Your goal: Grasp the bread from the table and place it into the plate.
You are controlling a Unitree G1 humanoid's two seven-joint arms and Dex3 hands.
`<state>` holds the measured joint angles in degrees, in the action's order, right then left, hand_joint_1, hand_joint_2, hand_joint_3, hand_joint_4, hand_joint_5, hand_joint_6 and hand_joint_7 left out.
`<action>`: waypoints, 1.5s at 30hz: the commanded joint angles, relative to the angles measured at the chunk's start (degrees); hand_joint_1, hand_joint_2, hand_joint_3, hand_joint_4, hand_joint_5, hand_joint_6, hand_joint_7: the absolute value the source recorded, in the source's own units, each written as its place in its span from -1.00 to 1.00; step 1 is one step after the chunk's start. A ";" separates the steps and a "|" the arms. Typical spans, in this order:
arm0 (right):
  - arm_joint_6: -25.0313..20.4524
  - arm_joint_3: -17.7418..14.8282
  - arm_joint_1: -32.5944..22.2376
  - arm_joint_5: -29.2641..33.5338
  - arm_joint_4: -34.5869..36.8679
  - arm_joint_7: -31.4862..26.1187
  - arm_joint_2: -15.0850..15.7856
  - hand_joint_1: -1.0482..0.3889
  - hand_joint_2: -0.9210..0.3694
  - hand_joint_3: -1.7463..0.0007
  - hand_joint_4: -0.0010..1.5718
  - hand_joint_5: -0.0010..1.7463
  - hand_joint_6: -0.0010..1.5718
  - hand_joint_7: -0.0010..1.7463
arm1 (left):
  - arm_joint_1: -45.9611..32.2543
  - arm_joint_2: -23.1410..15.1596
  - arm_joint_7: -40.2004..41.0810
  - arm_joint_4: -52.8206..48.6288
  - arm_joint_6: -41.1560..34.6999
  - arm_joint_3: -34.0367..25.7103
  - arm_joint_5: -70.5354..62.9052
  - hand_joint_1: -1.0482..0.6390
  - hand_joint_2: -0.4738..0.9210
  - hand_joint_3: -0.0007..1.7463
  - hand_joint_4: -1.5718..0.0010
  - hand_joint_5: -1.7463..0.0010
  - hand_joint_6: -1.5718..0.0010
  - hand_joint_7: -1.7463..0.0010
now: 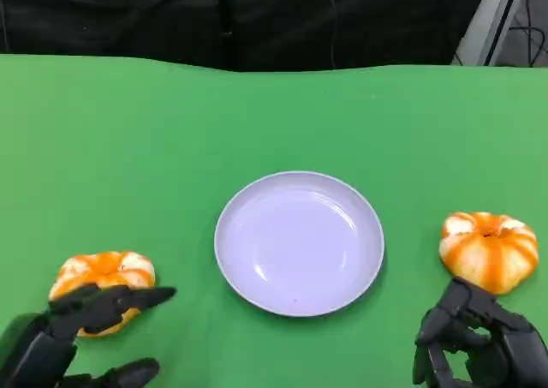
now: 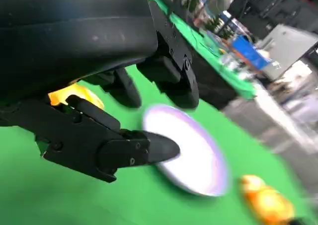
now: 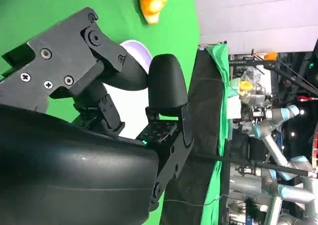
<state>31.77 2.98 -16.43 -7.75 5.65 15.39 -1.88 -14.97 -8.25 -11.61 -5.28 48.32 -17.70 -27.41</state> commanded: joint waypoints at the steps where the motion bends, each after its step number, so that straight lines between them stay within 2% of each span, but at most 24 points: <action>1: -0.75 -0.67 -0.68 -0.78 -1.27 -0.18 0.98 0.24 -0.35 -0.48 0.04 1.00 -0.07 0.83 | 2.70 -8.71 17.82 4.49 -5.51 -0.86 -25.26 -0.71 1.00 -0.63 0.76 0.93 0.49 1.00; 4: -0.63 -0.67 -0.62 -0.74 -1.18 -0.14 0.96 0.24 -0.35 -0.48 0.04 1.00 -0.07 0.83 | 4.92 -11.12 20.37 3.68 -13.04 2.04 -31.30 -0.77 1.00 -0.63 0.80 0.96 0.54 1.00; 7: -0.63 -0.68 -0.56 -0.65 -1.12 -0.18 0.95 0.24 -0.34 -0.48 0.03 1.00 -0.07 0.83 | 6.81 -13.25 20.91 2.53 -19.74 5.66 -33.23 -0.82 1.00 -0.73 0.81 0.97 0.54 1.00; 13: -0.73 -0.68 -0.57 -0.63 -1.19 -0.18 0.93 0.24 -0.34 -0.48 0.03 1.00 -0.07 0.83 | 6.37 -16.69 23.40 2.88 -24.51 10.39 -31.10 -0.82 1.00 -0.75 0.81 0.97 0.54 1.00; 16: -1.03 -0.88 -0.50 -0.95 -1.11 -0.08 1.05 0.25 -0.34 -0.48 0.04 1.00 -0.07 0.84 | 13.08 -15.08 21.25 -6.38 -32.26 17.75 -34.98 -0.91 1.00 -0.75 0.81 0.98 0.55 1.00; 19: -0.74 -0.83 -0.53 -0.73 -1.17 -0.12 1.04 0.25 -0.34 -0.49 0.05 1.00 -0.07 0.83 | 15.08 -15.94 21.34 -9.28 -35.41 21.32 -33.67 -0.94 1.00 -0.74 0.81 0.98 0.55 1.00; 28: -0.46 -0.81 -0.87 -0.55 -1.46 -0.19 0.99 0.23 -0.34 -0.48 0.04 1.00 -0.08 0.85 | 17.17 -17.60 21.67 -14.57 -38.21 27.38 -27.84 -1.00 1.00 -0.65 0.78 0.98 0.57 1.00; 45: -1.12 -0.58 -0.64 -0.65 -1.56 -0.35 0.85 0.24 -0.35 -0.49 0.05 1.00 -0.06 0.83 | 20.51 -19.81 24.20 -22.65 -37.73 32.60 -21.09 -0.82 1.00 -0.60 0.75 0.98 0.58 1.00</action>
<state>30.78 2.80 -16.84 -7.82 4.26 15.18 -1.60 5.07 -26.56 12.01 -26.29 10.79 14.20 -49.17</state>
